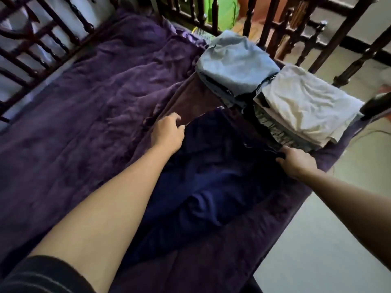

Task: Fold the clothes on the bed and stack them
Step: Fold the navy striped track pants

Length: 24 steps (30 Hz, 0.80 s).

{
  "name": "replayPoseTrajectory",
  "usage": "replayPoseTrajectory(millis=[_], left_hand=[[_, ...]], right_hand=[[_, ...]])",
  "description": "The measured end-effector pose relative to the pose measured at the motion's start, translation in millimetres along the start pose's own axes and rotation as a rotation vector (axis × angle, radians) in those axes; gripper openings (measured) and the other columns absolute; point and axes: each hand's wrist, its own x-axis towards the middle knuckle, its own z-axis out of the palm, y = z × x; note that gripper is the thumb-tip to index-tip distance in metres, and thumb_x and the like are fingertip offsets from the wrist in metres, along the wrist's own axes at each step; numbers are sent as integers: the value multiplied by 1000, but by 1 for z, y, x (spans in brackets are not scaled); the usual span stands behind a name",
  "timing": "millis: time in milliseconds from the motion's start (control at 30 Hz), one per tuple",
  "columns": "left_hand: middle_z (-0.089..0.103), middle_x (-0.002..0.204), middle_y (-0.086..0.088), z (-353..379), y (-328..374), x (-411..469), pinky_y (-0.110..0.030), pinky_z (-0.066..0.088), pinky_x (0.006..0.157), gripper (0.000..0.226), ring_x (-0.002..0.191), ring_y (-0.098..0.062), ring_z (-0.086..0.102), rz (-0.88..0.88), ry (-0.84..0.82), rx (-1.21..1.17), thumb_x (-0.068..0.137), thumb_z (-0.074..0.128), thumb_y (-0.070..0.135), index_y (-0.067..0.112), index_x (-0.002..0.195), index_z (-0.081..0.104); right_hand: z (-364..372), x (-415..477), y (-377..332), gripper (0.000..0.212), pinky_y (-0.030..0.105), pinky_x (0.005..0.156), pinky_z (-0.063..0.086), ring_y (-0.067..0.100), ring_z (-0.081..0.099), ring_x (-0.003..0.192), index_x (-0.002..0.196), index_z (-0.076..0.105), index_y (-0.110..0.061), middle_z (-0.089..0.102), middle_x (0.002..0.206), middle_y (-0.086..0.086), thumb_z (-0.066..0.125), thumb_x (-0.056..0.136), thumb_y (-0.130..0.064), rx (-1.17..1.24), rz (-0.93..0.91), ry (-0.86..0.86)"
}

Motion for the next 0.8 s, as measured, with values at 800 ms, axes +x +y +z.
replayPoseTrajectory(millis=[800], left_hand=[[49, 127, -12, 83, -414, -322, -41, 44, 90, 49, 114, -31, 48, -922, -272, 197, 84, 65, 22, 18, 131, 50]], right_hand=[[221, -137, -332, 16, 34, 50, 50, 28, 66, 67, 76, 66, -21, 67, 80, 1, 65, 69, -34, -206, -1269, -307]])
